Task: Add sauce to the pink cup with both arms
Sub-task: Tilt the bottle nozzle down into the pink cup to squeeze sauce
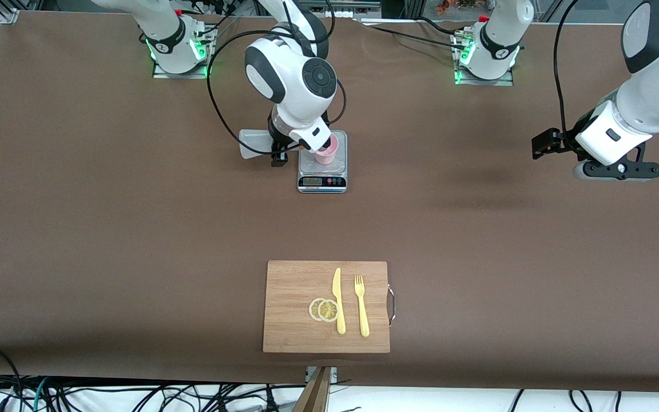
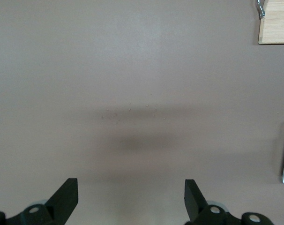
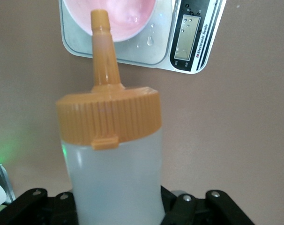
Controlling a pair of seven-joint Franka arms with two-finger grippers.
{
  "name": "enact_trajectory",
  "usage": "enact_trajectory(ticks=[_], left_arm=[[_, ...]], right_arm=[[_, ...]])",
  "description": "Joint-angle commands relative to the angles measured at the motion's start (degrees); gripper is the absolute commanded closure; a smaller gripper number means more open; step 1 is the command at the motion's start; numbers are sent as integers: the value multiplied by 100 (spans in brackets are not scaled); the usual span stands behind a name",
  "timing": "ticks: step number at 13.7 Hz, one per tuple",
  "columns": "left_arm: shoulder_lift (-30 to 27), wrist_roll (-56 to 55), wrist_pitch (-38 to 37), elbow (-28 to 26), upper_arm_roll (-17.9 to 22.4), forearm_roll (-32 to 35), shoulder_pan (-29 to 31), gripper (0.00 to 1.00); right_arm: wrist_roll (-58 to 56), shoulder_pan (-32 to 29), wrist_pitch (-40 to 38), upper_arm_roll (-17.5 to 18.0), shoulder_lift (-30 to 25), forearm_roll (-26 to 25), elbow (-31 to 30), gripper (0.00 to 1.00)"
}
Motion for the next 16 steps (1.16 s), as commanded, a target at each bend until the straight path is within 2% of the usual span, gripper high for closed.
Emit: enact_trajectory(ticks=[1, 11, 15, 16], left_arm=[[73, 43, -149, 186, 23, 121, -39, 0], [73, 43, -149, 186, 23, 121, -39, 0], [82, 43, -149, 186, 23, 121, -39, 0], [82, 43, -149, 186, 23, 121, -39, 0]], right_arm=[[144, 82, -136, -28, -37, -112, 71, 100], [189, 126, -66, -37, 68, -147, 71, 100], [40, 29, 30, -46, 51, 37, 62, 100], [-65, 12, 74, -54, 33, 246, 62, 100]])
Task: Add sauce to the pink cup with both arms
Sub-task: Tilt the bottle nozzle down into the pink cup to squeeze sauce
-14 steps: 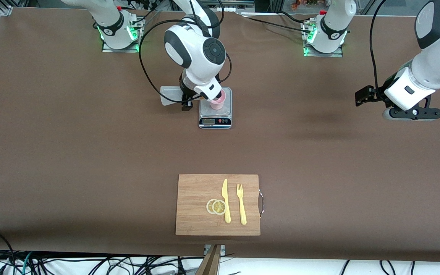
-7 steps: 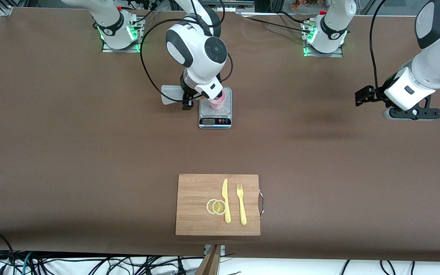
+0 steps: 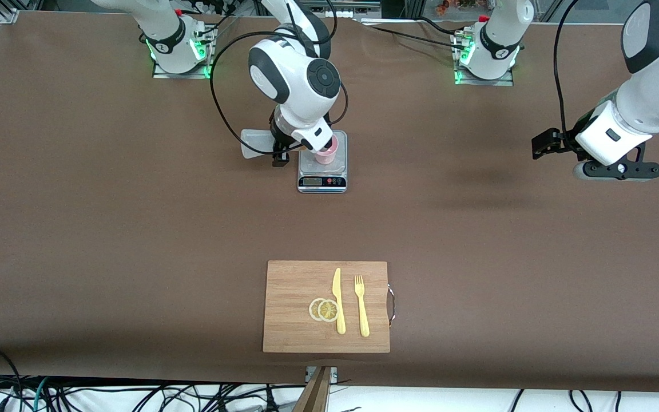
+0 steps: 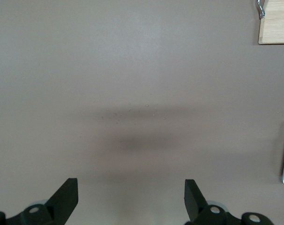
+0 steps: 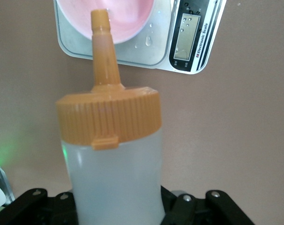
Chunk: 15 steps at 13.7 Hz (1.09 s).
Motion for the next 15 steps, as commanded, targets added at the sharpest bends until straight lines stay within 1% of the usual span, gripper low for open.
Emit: enact_trajectory(ticks=[1, 5, 9, 12, 15], left_arm=[[80, 43, -149, 186, 23, 121, -39, 0], [80, 34, -149, 186, 23, 121, -39, 0], [80, 34, -149, 186, 23, 121, -39, 0], [80, 34, -149, 186, 23, 121, -39, 0], [80, 34, -149, 186, 23, 121, -39, 0]], right_arm=[[-380, -69, 62, -33, -53, 378, 63, 100], [-567, -218, 307, -41, -71, 686, 10, 100], [-1093, -525, 527, -50, -80, 1125, 1, 100], [-1681, -912, 642, -59, -80, 1529, -8, 100], [-2585, -1465, 660, -68, -80, 2030, -8, 100]])
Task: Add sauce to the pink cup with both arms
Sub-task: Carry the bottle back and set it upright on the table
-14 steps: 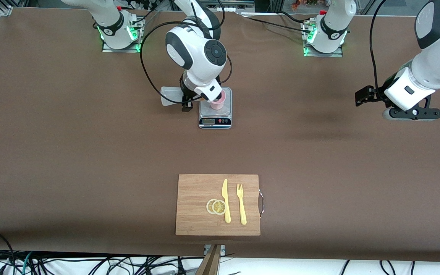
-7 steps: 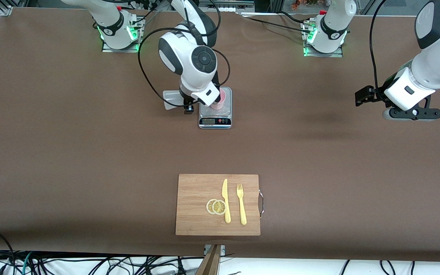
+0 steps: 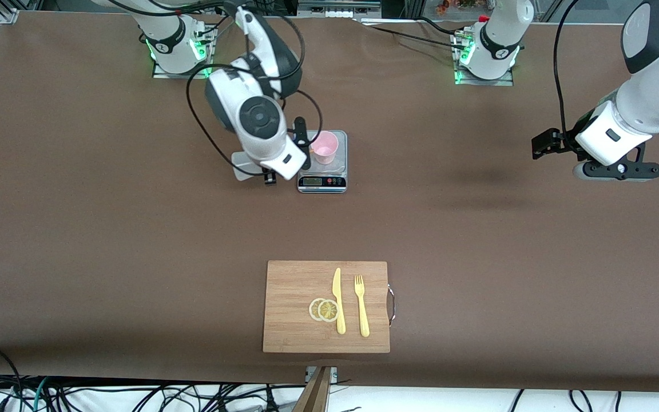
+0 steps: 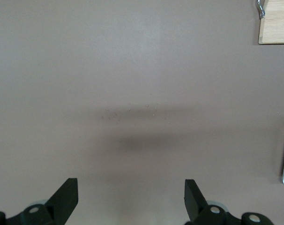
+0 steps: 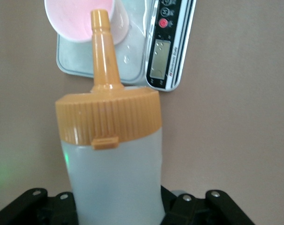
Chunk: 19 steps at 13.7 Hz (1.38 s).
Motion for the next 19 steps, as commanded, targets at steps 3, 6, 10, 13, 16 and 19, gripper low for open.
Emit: enact_trajectory(ticks=[3, 6, 10, 13, 16, 19], left_arm=[[78, 34, -149, 186, 23, 121, -39, 0], [87, 34, -149, 186, 23, 121, -39, 0], [96, 34, -149, 186, 14, 121, -39, 0], [96, 34, -149, 186, 14, 121, -39, 0], [96, 34, -149, 177, 14, 121, -39, 0], [105, 34, -149, 186, 14, 121, -39, 0]], right_arm=[[-1459, -893, 7, 49, -70, 901, -13, 100], [-2355, -1411, -2, 49, -26, 1551, -39, 100], [-3718, -2211, -90, 40, 70, 2597, -206, 100], [-4623, -2703, -335, 40, 245, 3326, -311, 100], [-5397, -3187, -739, 49, 492, 3828, -311, 100], [-6091, -3723, -1257, 40, 746, 4232, -311, 100]])
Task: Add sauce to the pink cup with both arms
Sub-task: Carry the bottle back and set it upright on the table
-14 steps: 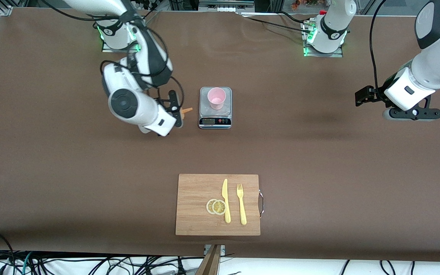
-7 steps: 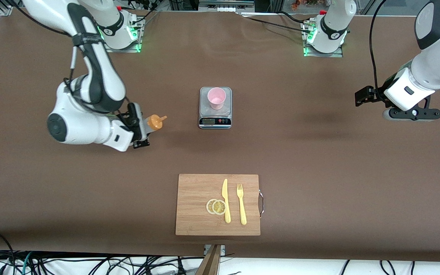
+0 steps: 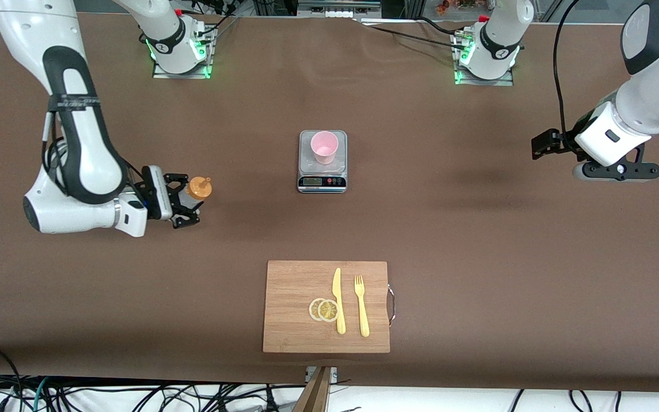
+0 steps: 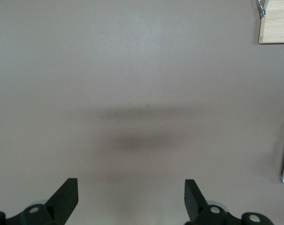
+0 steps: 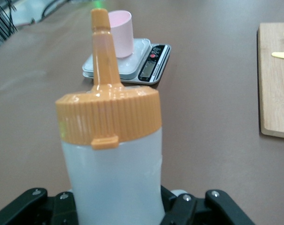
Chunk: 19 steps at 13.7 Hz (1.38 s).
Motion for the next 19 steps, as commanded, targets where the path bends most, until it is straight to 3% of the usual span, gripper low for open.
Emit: enact_trajectory(ticks=[1, 9, 19], left_arm=[[89, 34, -149, 177, 14, 121, -39, 0], [115, 34, -149, 177, 6, 147, -39, 0], [107, 34, -149, 177, -3, 156, -21, 0]], right_arm=[[-738, -574, -563, 89, 212, 504, 2, 100], [-1803, -1595, -1733, 89, 968, 1007, 2, 100], [-2436, -2219, -2480, 89, 1645, 1191, 2, 100]])
